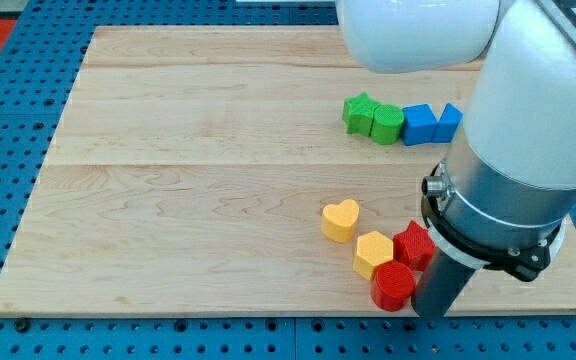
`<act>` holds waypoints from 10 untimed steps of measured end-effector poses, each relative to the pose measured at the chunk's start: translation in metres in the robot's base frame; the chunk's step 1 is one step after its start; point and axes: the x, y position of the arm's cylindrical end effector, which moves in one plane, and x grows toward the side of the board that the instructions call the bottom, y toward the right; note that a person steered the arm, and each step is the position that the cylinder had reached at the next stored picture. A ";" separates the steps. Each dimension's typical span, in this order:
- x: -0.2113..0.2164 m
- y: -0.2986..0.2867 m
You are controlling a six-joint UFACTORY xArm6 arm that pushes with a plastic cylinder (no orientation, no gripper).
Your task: Move the red blocks into the yellow hexagon
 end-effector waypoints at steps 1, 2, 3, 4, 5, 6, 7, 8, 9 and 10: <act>-0.024 0.000; -0.028 0.000; -0.028 0.000; -0.026 0.004; 0.001 0.013; 0.001 0.007; 0.000 -0.002; 0.001 -0.018; 0.000 -0.033; -0.004 -0.044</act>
